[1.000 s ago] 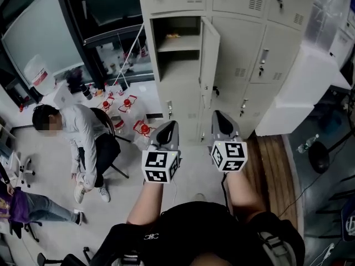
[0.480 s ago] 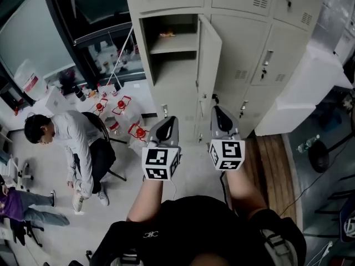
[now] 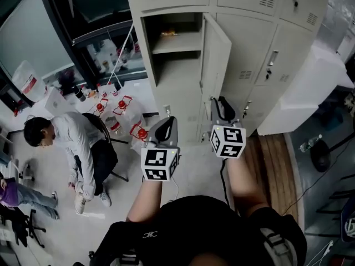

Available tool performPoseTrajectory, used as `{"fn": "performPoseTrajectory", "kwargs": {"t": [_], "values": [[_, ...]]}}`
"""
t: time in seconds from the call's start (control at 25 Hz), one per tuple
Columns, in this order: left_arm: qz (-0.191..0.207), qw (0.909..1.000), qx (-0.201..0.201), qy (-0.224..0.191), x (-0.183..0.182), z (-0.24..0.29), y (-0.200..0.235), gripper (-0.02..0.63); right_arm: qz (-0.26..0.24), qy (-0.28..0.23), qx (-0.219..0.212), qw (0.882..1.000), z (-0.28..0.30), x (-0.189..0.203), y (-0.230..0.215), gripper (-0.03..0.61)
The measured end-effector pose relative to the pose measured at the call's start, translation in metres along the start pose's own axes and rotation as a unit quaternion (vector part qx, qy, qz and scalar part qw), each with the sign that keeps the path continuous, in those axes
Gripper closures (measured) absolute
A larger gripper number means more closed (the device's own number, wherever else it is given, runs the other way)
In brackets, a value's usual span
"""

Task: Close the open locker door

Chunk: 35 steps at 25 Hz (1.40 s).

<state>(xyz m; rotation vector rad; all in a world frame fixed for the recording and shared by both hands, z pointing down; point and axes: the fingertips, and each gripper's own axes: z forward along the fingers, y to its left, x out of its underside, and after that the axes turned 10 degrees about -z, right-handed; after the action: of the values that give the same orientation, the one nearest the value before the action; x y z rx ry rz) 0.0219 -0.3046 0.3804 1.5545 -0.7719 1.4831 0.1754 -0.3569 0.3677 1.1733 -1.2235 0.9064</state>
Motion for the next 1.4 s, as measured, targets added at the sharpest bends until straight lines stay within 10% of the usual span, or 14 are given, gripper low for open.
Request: {"fn": "performPoseTrajectory", "kwargs": {"t": [1.4], "values": [[-0.018,0.9986,-0.049,-0.006,0.001,-0.019,0.087,0.614,-0.04,0.034,-0.027,0.998,0.063,0.003,0.082,0.479]]}}
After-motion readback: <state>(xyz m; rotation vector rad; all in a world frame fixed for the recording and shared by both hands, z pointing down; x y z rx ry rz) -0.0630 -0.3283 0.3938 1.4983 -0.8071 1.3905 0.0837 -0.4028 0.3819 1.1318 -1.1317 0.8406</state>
